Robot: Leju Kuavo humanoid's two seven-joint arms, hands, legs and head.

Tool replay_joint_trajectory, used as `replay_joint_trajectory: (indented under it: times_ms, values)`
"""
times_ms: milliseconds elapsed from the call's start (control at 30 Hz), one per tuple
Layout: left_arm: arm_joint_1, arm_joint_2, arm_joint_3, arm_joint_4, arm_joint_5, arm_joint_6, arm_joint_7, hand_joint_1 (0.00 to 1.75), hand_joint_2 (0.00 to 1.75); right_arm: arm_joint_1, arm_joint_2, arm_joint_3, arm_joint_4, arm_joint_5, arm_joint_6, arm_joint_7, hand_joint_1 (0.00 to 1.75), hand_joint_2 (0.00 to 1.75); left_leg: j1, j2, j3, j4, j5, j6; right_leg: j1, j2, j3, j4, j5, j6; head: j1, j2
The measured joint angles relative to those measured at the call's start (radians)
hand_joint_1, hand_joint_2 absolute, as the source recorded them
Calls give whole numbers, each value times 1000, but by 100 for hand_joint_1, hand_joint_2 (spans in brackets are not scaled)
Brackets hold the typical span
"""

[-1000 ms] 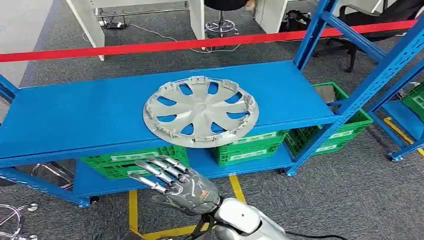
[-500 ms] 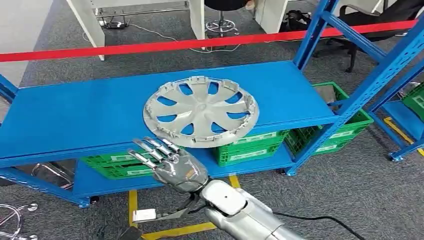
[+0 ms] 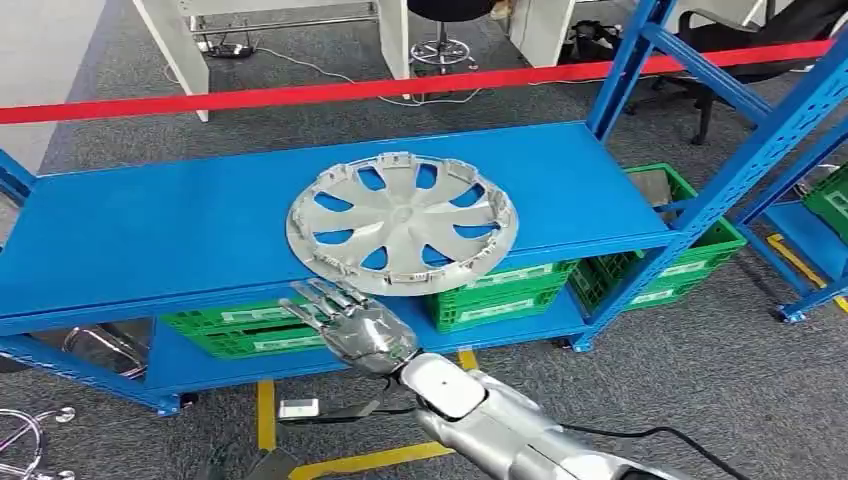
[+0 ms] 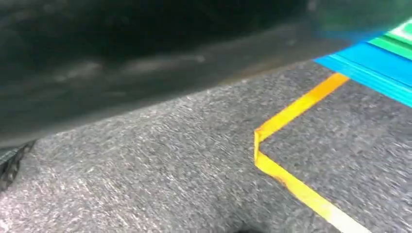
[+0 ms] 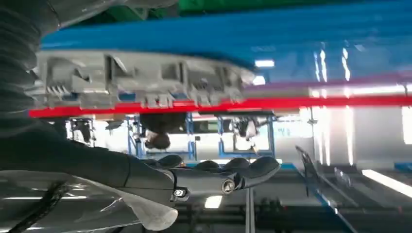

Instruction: Take the parts from the cabinet and place them on the table.

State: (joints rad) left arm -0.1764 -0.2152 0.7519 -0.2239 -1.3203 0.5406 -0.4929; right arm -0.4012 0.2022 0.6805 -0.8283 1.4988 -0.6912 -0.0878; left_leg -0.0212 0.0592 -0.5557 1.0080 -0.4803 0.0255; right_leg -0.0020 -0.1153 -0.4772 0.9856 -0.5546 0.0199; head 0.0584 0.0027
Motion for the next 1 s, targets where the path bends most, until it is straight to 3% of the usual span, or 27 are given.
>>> replay_joint_trajectory:
  times_ms: [133, 500, 833, 1000]
  values:
    - [-2, -4, -18, 0, 1, -2, -3, 0, 0, -34, 1, 0, 85, 26, 0, 46, 0, 175, 0, 0, 0, 1, 0, 0, 0, 0, 0, 0, 0, 0, 0, 0]
    - [-2, -6, -39, 0, -1, -5, -2, 0, 0, -64, 0, 0, 180, 28, 0, 74, 0, 175, 0, 0, 0, 1, 0, 0, 0, 0, 0, 0, 0, 0, 0, 0]
    - [14, 7, -66, 0, -17, -18, 75, 0, 0, -158, -29, -19, 235, 43, 0, 136, 0, 175, 0, 1, 0, 1, 0, 0, 0, 1, 0, 0, 1, 1, 0, 0]
    - [40, 22, -77, 0, -18, -33, 119, 0, 0, -162, -62, -50, 183, 45, -1, 139, 0, 175, 0, 1, 0, 1, 0, 0, 0, 1, 0, 0, 1, 1, 0, 0]
